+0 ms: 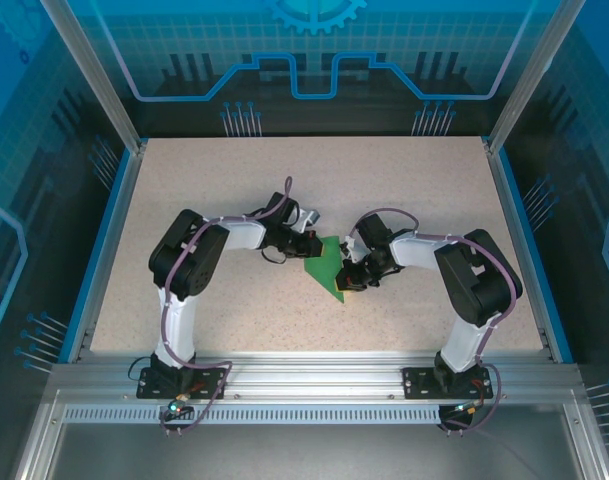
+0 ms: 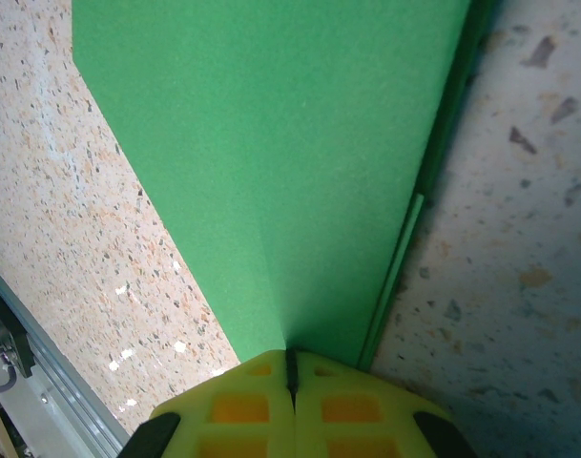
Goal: Fold a paper plane with a square sheet of paper (fold left side to right side)
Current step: Fourth fold the wing at the center of the table.
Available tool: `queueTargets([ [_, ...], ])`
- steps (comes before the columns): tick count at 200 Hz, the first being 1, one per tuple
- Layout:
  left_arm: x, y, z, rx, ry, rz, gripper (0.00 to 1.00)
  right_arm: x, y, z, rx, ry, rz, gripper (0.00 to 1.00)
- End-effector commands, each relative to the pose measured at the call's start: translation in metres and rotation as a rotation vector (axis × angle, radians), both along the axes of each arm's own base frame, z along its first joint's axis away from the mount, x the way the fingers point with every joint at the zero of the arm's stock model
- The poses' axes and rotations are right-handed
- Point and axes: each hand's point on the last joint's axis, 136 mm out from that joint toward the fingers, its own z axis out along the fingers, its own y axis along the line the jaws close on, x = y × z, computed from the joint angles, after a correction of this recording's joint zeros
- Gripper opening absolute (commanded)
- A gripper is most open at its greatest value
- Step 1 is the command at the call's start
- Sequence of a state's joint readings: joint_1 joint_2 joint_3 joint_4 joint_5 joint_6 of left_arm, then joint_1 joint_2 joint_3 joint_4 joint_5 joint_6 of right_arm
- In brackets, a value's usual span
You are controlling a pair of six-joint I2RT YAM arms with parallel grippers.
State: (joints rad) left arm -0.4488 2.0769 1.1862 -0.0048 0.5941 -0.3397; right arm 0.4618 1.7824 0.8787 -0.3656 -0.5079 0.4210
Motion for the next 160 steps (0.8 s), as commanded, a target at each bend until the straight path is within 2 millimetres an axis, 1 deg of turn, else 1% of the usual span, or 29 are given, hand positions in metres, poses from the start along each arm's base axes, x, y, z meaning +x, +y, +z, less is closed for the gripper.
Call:
queueTargets([
  [1, 0.027, 0.024, -0.017, 0.094, -0.045, 0.078, 0.06, -0.06, -0.05, -0.048, -0.259, 0.223, 0.013, 0.0],
  [39, 0.04, 0.031, -0.018, 0.113, -0.05, 0.113, 0.06, -0.062, -0.051, -0.049, -0.262, 0.227, 0.014, 0.0],
  [113, 0.058, 0.045, -0.019, 0.127, -0.052, 0.166, 0.06, -0.064, -0.052, -0.05, -0.263, 0.234, 0.014, 0.0],
  [160, 0.071, 0.058, -0.019, 0.144, -0.053, 0.202, 0.05, -0.066, -0.052, -0.051, -0.26, 0.24, 0.01, 0.0],
])
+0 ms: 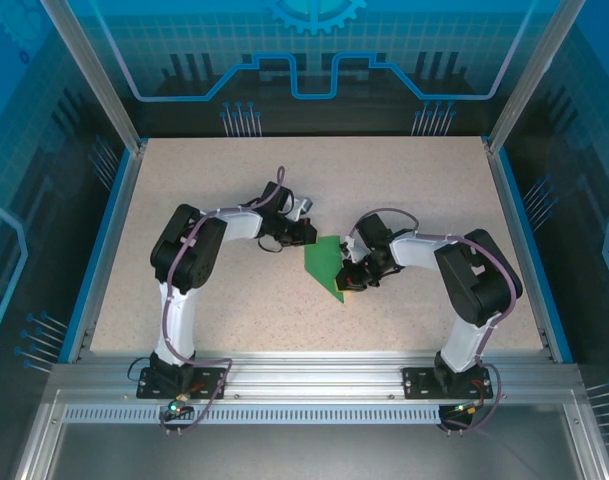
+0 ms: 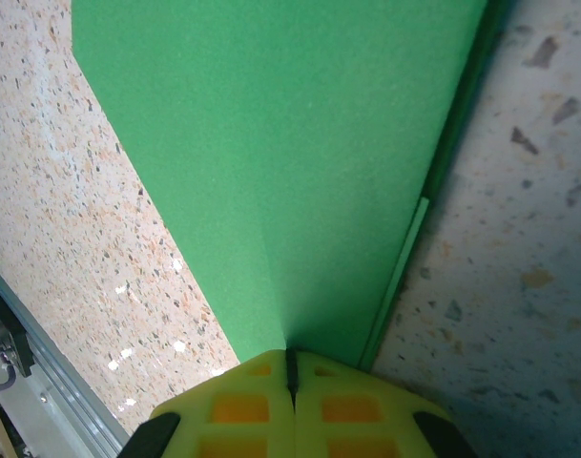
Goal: Fold a paper plane with a square sheet of paper (fold left side to right side)
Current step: Fourth fold the wing at the center of the table.
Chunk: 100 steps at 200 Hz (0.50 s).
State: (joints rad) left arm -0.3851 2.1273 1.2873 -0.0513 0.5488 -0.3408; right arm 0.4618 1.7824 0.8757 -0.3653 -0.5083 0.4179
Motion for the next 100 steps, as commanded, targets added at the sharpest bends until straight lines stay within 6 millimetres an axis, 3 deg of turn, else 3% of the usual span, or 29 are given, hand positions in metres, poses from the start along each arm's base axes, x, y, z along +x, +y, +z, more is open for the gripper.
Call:
queueTargets([
  [1, 0.03, 0.037, -0.019, 0.112, -0.033, 0.114, 0.05, -0.065, -0.052, -0.05, -0.26, 0.239, 0.008, 0.0],
  [56, 0.033, 0.041, -0.019, 0.106, -0.021, 0.123, 0.06, -0.062, -0.048, -0.05, -0.244, 0.232, -0.001, 0.0],
  [100, 0.035, 0.044, 0.016, 0.069, -0.06, 0.137, 0.18, -0.043, -0.028, -0.038, -0.139, 0.169, -0.025, 0.02],
])
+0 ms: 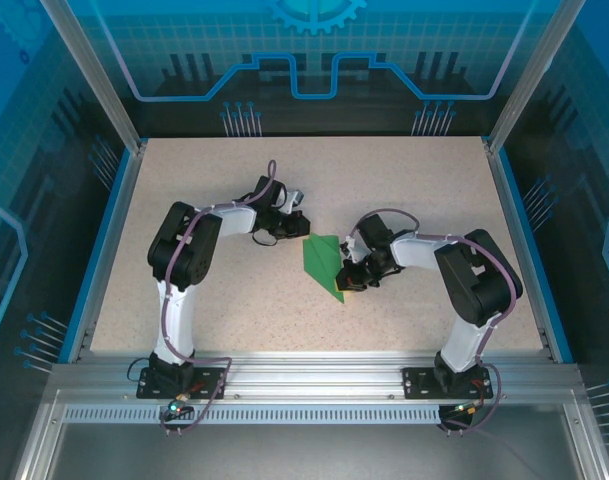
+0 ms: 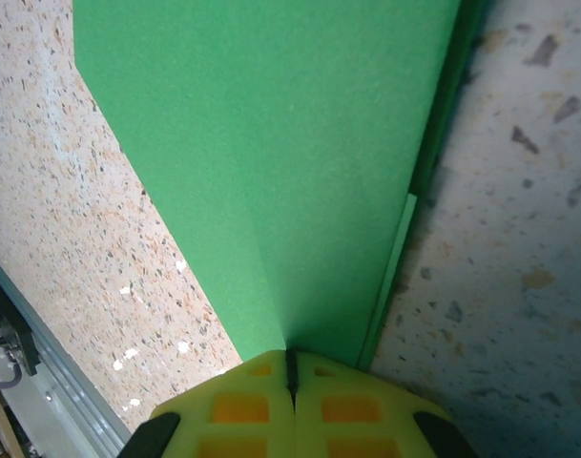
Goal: Fold a paper plane with a square sheet of paper (fold left side to right side)
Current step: Fourth fold the wing at the center of the table, then turn over the paper at the center of the table.
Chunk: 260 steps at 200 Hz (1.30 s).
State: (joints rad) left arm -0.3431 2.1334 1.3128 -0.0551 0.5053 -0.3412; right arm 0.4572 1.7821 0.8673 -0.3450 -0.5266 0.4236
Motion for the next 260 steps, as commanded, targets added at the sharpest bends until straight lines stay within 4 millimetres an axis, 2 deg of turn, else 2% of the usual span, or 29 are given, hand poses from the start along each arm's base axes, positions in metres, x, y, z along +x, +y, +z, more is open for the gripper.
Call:
queueTargets([
  [1, 0.013, 0.024, 0.016, 0.041, -0.033, 0.073, 0.18, -0.043, -0.029, -0.038, -0.155, 0.166, -0.019, 0.02],
  [18, 0.013, 0.032, 0.036, 0.027, -0.053, 0.102, 0.27, -0.028, -0.016, -0.023, -0.074, 0.095, -0.027, 0.07],
  [49, -0.001, 0.047, 0.069, 0.026, -0.084, 0.15, 0.35, 0.001, -0.002, 0.016, 0.029, -0.087, -0.031, 0.13],
  [81, -0.029, 0.049, 0.082, -0.025, -0.025, 0.172, 0.39, 0.028, -0.005, 0.052, 0.069, -0.255, -0.06, 0.25],
  [105, -0.051, 0.039, 0.077, -0.108, 0.048, 0.165, 0.4, 0.045, -0.011, 0.07, 0.105, -0.338, -0.102, 0.36],
  [131, -0.07, 0.02, 0.066, -0.172, 0.114, 0.137, 0.41, 0.061, -0.016, 0.077, 0.126, -0.386, -0.146, 0.42],
  [156, -0.079, -0.001, 0.052, -0.186, 0.159, 0.099, 0.42, 0.068, -0.016, 0.082, 0.156, -0.407, -0.185, 0.45],
  [183, -0.081, -0.018, 0.044, -0.202, 0.175, 0.071, 0.43, 0.068, -0.018, 0.084, 0.173, -0.418, -0.212, 0.49],
  [214, -0.077, -0.028, 0.037, -0.198, 0.199, 0.053, 0.44, 0.066, -0.024, 0.085, 0.187, -0.413, -0.242, 0.53],
  [260, -0.072, -0.049, 0.033, -0.226, 0.214, 0.012, 0.44, 0.065, -0.029, 0.1, 0.246, -0.431, -0.286, 0.61],
])
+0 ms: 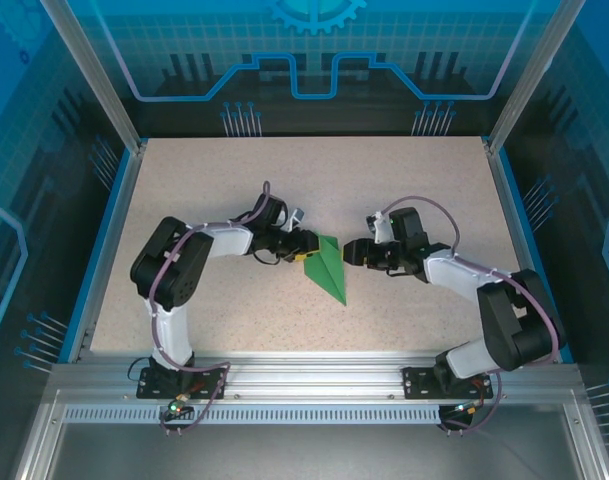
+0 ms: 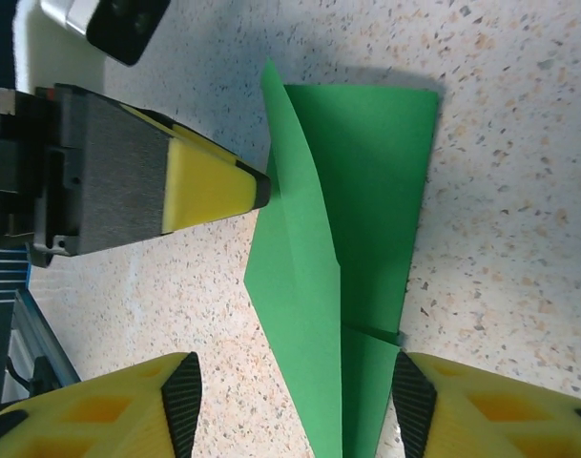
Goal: Fold a paper plane with a square sheet of paper (fold left side to right side)
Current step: Turn over the paper at the center of the table.
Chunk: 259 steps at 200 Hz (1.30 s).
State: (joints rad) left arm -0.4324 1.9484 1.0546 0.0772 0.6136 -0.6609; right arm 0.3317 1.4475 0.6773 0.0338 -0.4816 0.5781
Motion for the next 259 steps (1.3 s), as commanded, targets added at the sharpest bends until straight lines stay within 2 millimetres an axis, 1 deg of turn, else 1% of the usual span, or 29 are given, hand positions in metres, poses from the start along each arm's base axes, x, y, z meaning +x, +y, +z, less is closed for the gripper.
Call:
queueTargets([
  [1, 0.005, -0.02, 0.009, -0.059, -0.003, -0.035, 0.44, 0.005, -0.002, 0.018, 0.06, -0.042, -0.022, 0.61],
  [14, 0.008, -0.024, 0.008, -0.063, -0.004, -0.044, 0.44, 0.004, -0.004, 0.023, 0.076, -0.046, -0.03, 0.63],
  [20, 0.008, -0.026, 0.007, -0.064, -0.003, -0.049, 0.42, 0.005, -0.005, 0.025, 0.086, -0.048, -0.034, 0.64],
  [43, 0.012, -0.029, 0.004, -0.066, -0.013, -0.051, 0.29, 0.005, -0.009, 0.034, 0.137, -0.063, -0.059, 0.71],
  [62, 0.014, -0.031, 0.008, -0.072, -0.027, -0.052, 0.19, 0.004, -0.009, 0.046, 0.185, -0.08, -0.067, 0.8],
  [86, 0.019, -0.031, 0.029, -0.08, -0.084, -0.056, 0.1, 0.001, -0.009, 0.057, 0.222, -0.086, -0.056, 0.91],
  [103, 0.023, -0.027, 0.054, -0.078, -0.141, -0.053, 0.07, -0.001, -0.011, 0.06, 0.231, -0.066, -0.047, 1.0],
  [116, 0.029, -0.022, 0.077, -0.086, -0.186, -0.04, 0.07, -0.003, -0.013, 0.06, 0.232, -0.049, -0.035, 1.0],
  [145, 0.044, -0.005, 0.13, -0.127, -0.279, 0.013, 0.06, -0.01, -0.014, 0.06, 0.25, -0.013, 0.005, 1.0],
  [167, 0.049, 0.002, 0.167, -0.154, -0.342, 0.034, 0.06, -0.016, -0.009, 0.061, 0.281, 0.012, 0.058, 1.0],
  [189, 0.05, 0.004, 0.197, -0.185, -0.391, 0.044, 0.06, -0.022, -0.001, 0.062, 0.326, 0.031, 0.107, 1.0],
  [212, 0.051, 0.003, 0.218, -0.219, -0.421, 0.052, 0.06, -0.024, 0.01, 0.06, 0.375, 0.064, 0.141, 1.0],
  [238, 0.05, 0.0, 0.225, -0.253, -0.419, 0.052, 0.06, -0.021, 0.025, 0.066, 0.429, 0.054, 0.174, 0.99],
  [246, 0.049, -0.001, 0.226, -0.269, -0.415, 0.05, 0.06, -0.019, 0.03, 0.068, 0.442, 0.051, 0.185, 0.97],
  [259, 0.048, -0.003, 0.225, -0.283, -0.404, 0.045, 0.06, -0.016, 0.037, 0.075, 0.467, 0.046, 0.202, 0.9],
])
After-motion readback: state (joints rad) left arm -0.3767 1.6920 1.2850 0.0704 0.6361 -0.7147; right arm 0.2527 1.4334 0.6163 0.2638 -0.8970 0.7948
